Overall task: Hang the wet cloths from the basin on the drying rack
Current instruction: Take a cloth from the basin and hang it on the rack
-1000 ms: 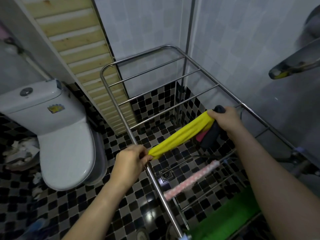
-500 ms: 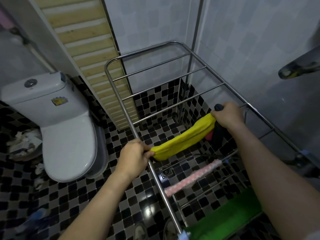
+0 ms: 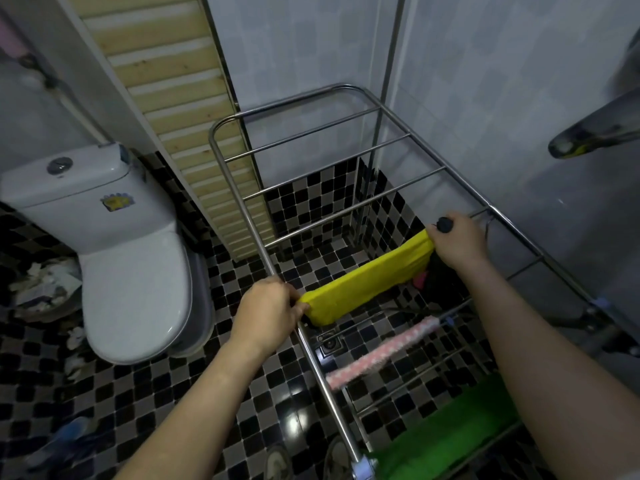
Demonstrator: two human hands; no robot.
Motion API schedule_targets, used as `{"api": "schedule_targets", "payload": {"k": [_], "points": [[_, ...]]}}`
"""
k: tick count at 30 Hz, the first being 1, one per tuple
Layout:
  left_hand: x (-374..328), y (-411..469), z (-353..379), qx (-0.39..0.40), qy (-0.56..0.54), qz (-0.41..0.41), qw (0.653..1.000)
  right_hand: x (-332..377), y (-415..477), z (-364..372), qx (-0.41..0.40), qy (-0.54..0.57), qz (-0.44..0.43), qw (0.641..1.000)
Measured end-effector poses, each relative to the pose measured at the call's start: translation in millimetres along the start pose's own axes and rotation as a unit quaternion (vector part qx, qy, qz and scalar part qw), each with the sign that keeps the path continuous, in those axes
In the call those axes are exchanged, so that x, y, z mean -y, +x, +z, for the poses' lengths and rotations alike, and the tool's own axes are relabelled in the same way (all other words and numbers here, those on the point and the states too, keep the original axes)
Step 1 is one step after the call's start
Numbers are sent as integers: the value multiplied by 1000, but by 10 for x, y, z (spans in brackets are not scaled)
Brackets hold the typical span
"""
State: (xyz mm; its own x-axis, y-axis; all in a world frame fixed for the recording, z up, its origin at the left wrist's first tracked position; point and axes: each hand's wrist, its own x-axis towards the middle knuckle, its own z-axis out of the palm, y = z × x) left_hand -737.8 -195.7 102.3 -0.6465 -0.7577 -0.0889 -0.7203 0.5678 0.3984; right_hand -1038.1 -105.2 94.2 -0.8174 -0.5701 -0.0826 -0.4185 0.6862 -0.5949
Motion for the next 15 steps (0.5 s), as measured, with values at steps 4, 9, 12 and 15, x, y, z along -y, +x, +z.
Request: {"api": "schedule_targets", "payload": {"k": [4, 9, 12, 15], "points": [[-45, -7, 27, -2, 26, -27, 999, 13, -46, 15, -8, 30, 17, 999], [-64, -20, 19, 0, 25, -37, 999, 33, -104, 11, -22, 33, 36, 999], [-76, -38, -8, 2, 9, -46, 999, 64, -172, -28, -18, 29, 52, 998], [-41, -69, -49, 9, -34, -59, 998, 150, -280, -119, -33, 19, 65, 997]]}}
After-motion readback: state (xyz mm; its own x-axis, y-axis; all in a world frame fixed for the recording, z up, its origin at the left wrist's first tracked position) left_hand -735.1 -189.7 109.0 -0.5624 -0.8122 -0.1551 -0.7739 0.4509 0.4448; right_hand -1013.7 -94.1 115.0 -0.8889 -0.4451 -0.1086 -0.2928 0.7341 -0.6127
